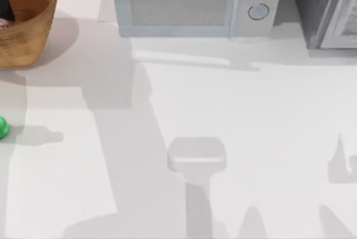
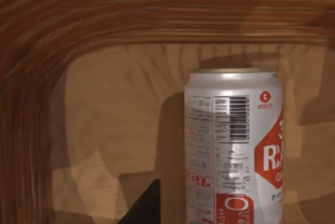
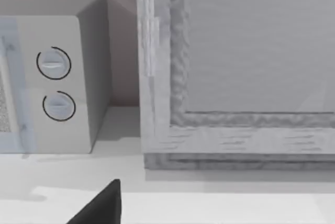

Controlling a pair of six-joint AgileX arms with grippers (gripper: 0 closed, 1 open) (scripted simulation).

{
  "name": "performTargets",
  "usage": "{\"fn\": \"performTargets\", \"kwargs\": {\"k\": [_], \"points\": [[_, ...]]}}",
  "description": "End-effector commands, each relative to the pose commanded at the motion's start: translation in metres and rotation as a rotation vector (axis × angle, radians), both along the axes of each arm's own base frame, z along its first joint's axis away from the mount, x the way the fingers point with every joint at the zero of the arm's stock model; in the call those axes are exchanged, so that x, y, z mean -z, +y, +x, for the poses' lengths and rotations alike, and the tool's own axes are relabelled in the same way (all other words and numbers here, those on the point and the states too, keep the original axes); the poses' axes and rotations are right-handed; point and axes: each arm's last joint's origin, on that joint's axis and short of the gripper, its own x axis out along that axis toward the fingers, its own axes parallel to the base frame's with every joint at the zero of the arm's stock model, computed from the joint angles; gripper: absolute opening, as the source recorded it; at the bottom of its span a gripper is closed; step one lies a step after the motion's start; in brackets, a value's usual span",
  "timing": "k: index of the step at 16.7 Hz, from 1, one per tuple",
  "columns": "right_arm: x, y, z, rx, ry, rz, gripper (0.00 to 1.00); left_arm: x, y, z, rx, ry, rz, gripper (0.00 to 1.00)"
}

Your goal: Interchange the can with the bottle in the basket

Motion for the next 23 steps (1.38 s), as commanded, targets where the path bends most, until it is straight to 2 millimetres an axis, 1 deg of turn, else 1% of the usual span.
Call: {"fn": "performTargets", "kwargs": {"k": [2,9,11,14,23], "points": [[0.000,0.000,0.000,0.000,0.000,0.000,1.00,0.008,0.001,0.001,-0.009,0.017,-0.002,1.00],[0.000,0.000,0.000,0.000,0.000,0.000,1.00,0.059,-0.006,0.015,-0.013,0.024,-0.002,1.00],[0.000,0.000,0.000,0.000,0.000,0.000,1.00,0.064,-0.007,0.016,-0.013,0.024,-0.002,1.00],[0.000,0.000,0.000,0.000,0.000,0.000,1.00,0.064,-0.007,0.016,-0.013,0.024,-0.002,1.00],[0.000,0.000,0.000,0.000,0.000,0.000,1.00,0.064,-0.007,0.016,-0.013,0.024,-0.002,0.32]]}}
